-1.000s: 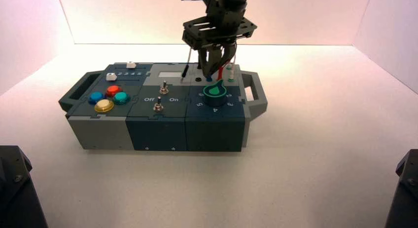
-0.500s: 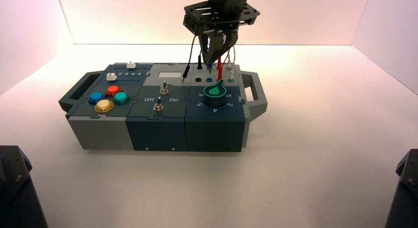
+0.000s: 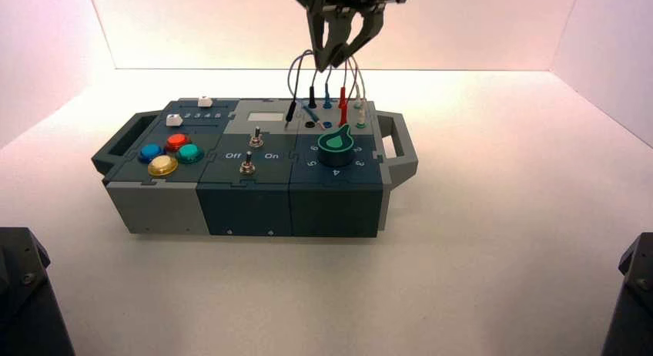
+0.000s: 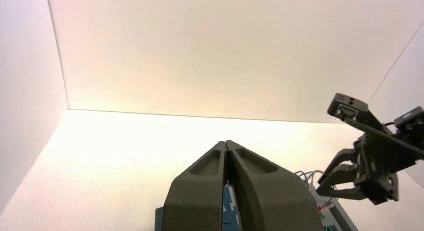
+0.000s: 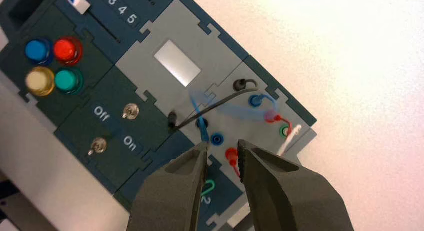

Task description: Pull the blue wire.

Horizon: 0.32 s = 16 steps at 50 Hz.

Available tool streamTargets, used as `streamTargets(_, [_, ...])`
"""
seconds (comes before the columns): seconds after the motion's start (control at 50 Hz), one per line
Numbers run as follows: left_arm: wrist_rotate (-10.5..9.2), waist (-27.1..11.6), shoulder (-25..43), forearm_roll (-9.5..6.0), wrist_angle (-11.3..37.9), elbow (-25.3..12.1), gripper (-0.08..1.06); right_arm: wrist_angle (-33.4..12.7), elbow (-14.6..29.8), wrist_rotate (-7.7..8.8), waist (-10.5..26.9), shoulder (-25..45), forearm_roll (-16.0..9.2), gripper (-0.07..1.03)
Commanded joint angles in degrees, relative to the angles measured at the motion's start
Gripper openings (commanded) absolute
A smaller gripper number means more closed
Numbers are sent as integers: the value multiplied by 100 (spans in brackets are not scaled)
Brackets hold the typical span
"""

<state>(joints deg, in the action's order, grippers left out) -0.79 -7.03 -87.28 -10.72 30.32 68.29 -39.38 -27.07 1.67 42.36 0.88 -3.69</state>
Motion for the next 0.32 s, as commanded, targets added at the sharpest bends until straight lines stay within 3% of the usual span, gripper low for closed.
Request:
streamTargets(0.02, [9,-9,62,18,-53,-62,-3,-176,114,-9,44,-220,-44,34])
streamTargets(0.32, [18,-9,62,26,-62,-62,-3,-492,176,-35,176,-132,-97,33])
